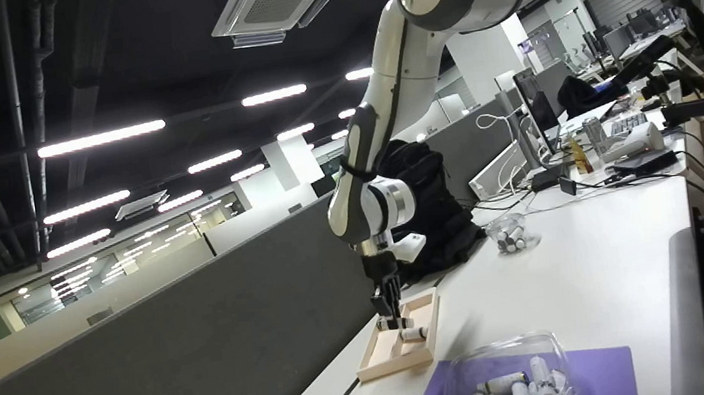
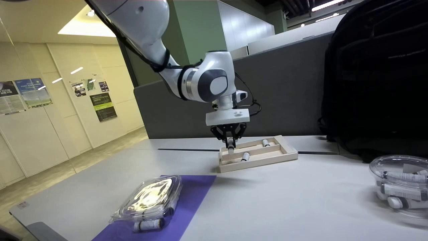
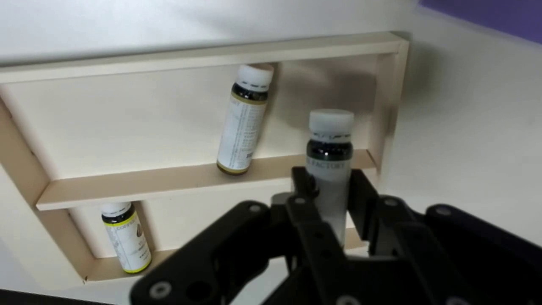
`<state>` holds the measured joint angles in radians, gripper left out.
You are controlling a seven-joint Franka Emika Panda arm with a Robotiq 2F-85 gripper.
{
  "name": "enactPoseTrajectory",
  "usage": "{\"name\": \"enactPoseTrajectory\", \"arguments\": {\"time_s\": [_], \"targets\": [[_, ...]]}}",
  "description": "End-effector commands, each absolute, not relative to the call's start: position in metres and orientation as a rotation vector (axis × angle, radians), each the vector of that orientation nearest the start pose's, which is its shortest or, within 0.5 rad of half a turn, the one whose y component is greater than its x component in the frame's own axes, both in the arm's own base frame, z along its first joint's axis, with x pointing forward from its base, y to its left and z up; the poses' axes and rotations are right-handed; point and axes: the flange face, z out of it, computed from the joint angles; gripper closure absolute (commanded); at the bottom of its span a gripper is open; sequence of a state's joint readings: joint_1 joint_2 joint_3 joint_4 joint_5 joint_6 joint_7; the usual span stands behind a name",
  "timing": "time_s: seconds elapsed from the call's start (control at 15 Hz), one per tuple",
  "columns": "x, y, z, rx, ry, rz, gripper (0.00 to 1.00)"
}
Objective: Take the bottle from the table and put it in the bottom compartment of the box
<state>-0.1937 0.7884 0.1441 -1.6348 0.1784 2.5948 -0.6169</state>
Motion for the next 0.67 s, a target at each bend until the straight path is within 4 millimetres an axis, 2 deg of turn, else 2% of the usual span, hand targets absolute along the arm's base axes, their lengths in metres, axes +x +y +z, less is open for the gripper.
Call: {"name": "enactPoseTrajectory", "arguments": {"time_s": [0.0, 0.47, 0.53, 0.6], "targets": [[0.715, -0.050, 0.168, -2.986, -0.456, -0.418, 0.93], [0.719, -0.042, 0.145, -3.083, -0.463, -0.424, 0.93], [0.719, -0.041, 0.143, -3.088, -0.466, -0.411, 0.48], [0.719, -0.040, 0.141, -3.091, -0.467, -0.405, 0.46]]}}
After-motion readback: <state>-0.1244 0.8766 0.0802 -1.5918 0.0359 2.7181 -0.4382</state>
